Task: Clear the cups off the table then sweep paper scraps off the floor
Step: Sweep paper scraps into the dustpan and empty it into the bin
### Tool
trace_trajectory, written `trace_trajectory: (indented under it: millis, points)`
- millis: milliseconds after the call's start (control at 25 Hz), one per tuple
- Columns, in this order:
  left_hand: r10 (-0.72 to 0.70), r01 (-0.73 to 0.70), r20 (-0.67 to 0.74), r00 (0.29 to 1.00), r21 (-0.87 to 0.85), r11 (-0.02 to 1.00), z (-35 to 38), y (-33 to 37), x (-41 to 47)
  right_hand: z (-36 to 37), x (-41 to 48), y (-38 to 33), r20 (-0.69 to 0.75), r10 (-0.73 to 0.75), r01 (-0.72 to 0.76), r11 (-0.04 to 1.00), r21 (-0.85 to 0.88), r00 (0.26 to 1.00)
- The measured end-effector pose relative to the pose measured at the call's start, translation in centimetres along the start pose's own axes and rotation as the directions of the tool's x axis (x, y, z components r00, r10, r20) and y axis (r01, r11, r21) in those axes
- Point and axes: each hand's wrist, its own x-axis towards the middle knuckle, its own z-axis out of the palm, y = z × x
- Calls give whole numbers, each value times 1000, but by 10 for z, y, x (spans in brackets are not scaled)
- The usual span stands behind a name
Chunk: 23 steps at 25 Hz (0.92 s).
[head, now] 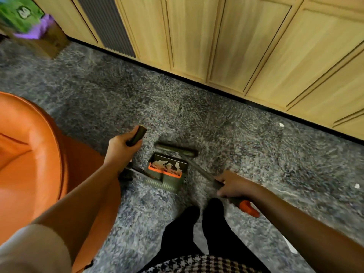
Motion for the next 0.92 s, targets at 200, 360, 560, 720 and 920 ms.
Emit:
trace_trajectory:
  millis: [200,360,560,720,920]
  points:
    - [-31,31,41,999,-14,999,-1,-9,-6,4,-38,3,-14,-37,38,994,98,999]
    - [-14,16,59,998,-32,999,-4,-12,-12,5,-65,9,-30,-9,14,984,179,1000]
    - [-23,27,105,994,-38,999,-6,-15,-10,21,-74,5,-152,0,36,972,230,988]
    - [-20,23,143,990,-24,999,-15,-25,-3,26,-56,-16,-255,-19,48,993,106,967]
    - [-8,15,162,987,-42,999,-15,-41,-3,22,-9,-43,-319,33,25,984,174,947]
